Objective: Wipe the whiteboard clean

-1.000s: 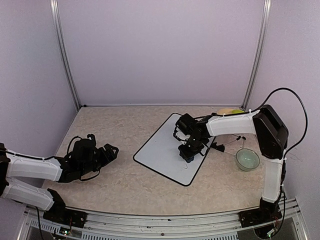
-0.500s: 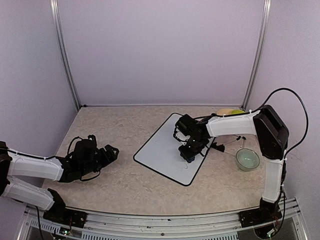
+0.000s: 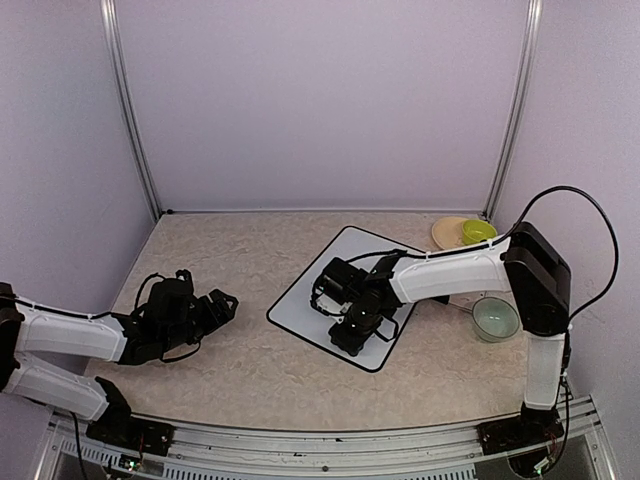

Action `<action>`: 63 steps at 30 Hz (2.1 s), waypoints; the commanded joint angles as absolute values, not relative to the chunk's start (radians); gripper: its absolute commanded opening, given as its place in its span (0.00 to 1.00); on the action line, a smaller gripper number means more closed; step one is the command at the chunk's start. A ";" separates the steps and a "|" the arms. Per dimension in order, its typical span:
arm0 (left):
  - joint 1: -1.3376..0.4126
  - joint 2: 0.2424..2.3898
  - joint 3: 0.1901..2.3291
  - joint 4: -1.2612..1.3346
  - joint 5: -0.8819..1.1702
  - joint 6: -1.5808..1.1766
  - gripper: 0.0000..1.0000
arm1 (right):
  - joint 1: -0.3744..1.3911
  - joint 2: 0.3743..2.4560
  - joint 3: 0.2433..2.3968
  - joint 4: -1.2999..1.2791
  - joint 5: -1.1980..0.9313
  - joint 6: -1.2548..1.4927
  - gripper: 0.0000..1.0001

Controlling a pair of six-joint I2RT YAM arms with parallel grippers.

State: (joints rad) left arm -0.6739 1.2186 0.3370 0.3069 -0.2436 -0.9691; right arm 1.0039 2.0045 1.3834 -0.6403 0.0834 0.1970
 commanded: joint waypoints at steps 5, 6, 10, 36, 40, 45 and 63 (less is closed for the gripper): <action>-0.672 1.204 0.353 0.310 -0.245 -0.968 0.90 | 0.924 2.047 1.356 -0.705 0.141 0.219 0.35; -0.673 1.198 0.350 0.307 -0.248 -0.968 0.90 | 0.902 2.045 1.346 -0.697 0.143 0.218 0.35; -0.672 1.190 0.339 0.308 -0.251 -0.972 0.90 | 0.845 2.034 1.343 -0.674 0.153 0.204 0.35; -0.670 1.252 0.353 0.342 -0.235 -0.974 0.90 | 0.957 1.993 1.363 -0.718 0.108 0.218 0.34; -0.671 1.234 0.349 0.332 -0.243 -0.972 0.90 | 0.953 1.973 1.348 -0.735 0.162 0.225 0.35; -0.672 1.226 0.342 0.331 -0.239 -0.978 0.90 | 0.871 1.977 1.339 -0.731 0.193 0.211 0.35; -0.675 1.184 0.339 0.303 -0.253 -0.979 0.90 | 0.652 2.086 1.455 -0.655 0.198 0.144 0.35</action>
